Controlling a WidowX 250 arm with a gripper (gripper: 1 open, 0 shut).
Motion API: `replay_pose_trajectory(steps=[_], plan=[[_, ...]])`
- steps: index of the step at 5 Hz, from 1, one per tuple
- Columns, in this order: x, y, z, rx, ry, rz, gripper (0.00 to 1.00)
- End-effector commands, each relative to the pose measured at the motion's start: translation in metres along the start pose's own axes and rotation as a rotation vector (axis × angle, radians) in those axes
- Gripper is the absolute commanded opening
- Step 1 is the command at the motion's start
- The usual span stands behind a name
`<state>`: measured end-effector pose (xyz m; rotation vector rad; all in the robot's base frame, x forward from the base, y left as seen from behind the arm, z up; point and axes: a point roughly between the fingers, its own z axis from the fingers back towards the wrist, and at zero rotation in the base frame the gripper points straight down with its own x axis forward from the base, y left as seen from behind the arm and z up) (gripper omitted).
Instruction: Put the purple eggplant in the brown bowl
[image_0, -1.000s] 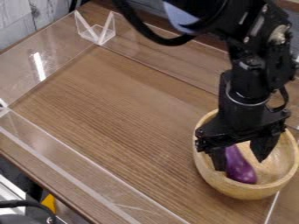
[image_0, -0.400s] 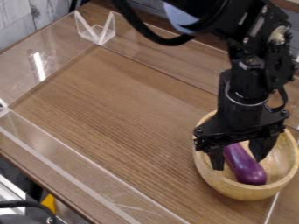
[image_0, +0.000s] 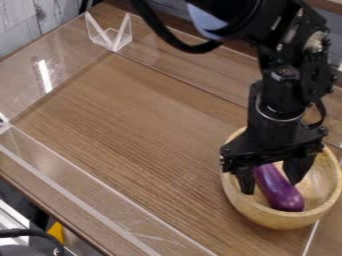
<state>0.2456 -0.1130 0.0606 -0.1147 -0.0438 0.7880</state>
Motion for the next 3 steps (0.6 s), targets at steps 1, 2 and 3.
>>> replay_pose_trajectory(steps=[1, 2, 3], plan=[[0.0073, -0.0080, 0.0074, -0.035, -0.011, 0.012, 1.00], [0.0107, -0.0083, 0.0080, -0.039, -0.010, 0.020, 1.00], [0.0141, -0.0089, 0.0077, -0.041, -0.010, 0.029, 1.00]])
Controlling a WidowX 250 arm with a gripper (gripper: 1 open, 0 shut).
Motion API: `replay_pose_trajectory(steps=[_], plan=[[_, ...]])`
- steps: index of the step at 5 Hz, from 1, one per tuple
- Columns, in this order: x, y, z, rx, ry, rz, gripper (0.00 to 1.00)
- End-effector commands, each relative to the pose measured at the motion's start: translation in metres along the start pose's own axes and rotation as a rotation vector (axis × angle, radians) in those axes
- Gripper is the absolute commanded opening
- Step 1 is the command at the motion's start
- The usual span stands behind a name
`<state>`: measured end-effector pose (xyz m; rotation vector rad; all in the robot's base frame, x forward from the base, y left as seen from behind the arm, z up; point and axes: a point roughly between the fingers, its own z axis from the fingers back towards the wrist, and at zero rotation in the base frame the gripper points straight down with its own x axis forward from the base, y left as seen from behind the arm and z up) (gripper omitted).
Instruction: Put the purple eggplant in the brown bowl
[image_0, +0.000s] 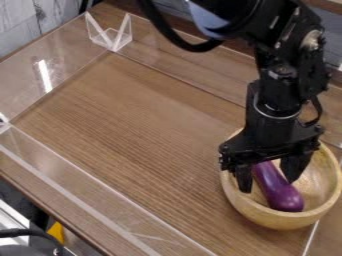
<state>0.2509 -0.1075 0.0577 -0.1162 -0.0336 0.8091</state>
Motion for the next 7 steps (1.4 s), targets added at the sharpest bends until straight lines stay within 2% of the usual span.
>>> replay_pose_trajectory(steps=[1, 2, 3, 7], plan=[[0.0089, -0.0101, 0.0093, -0.044, -0.017, 0.014, 1.00], [0.0120, -0.0108, 0.0085, -0.046, -0.017, 0.023, 1.00], [0.0146, -0.0113, 0.0070, -0.047, -0.017, 0.030, 0.00], [0.0184, -0.0162, 0.0075, -0.041, -0.012, 0.039, 0.00]])
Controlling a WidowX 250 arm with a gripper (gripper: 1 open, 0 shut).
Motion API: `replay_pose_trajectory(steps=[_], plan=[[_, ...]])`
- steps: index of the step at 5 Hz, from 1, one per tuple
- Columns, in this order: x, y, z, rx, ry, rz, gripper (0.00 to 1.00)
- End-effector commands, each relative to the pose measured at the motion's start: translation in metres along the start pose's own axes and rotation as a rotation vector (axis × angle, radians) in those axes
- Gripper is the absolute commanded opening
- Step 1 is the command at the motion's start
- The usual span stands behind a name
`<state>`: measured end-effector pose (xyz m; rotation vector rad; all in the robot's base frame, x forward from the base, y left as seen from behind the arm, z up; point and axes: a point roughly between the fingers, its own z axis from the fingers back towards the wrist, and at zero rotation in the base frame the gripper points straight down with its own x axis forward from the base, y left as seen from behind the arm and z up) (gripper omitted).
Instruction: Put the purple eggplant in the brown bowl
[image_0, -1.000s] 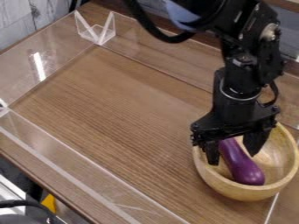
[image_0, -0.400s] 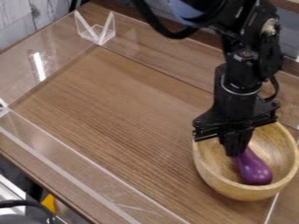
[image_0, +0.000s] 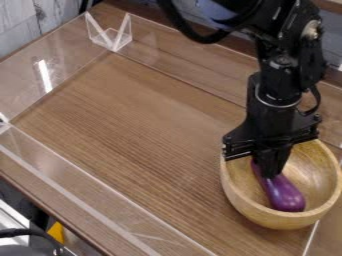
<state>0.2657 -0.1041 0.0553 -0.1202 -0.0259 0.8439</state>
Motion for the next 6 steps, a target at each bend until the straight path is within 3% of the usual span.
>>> replay_pose_trajectory(steps=[1, 6], plan=[[0.0058, -0.0097, 0.0101, -0.039, -0.017, 0.003, 0.00], [0.0082, -0.0147, 0.0071, -0.025, -0.014, 0.002, 0.00]])
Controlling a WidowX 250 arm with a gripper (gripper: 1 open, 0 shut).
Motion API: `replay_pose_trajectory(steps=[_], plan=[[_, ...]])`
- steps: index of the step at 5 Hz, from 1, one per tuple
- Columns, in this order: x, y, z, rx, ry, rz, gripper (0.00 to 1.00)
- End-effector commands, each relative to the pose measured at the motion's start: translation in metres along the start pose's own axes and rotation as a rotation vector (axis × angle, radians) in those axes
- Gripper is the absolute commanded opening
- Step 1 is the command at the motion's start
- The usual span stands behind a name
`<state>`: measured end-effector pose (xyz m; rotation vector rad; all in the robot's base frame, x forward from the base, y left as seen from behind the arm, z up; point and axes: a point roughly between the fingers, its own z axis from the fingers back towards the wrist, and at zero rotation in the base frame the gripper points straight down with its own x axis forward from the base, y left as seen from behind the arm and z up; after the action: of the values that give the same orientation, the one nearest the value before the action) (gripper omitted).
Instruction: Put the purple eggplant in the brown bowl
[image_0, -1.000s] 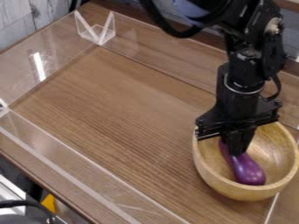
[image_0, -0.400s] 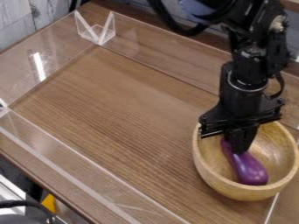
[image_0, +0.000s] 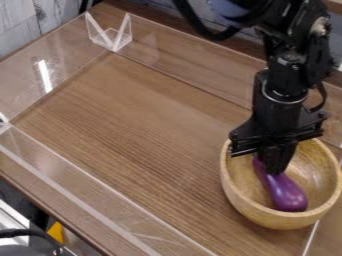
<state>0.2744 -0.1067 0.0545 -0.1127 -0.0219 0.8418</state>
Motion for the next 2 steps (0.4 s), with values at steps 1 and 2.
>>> replay_pose_trajectory(steps=[1, 2], plan=[[0.0047, -0.0069, 0.0080, -0.029, -0.014, 0.004, 1.00], [0.0053, -0.0066, 0.0053, -0.027, -0.018, 0.006, 0.00]])
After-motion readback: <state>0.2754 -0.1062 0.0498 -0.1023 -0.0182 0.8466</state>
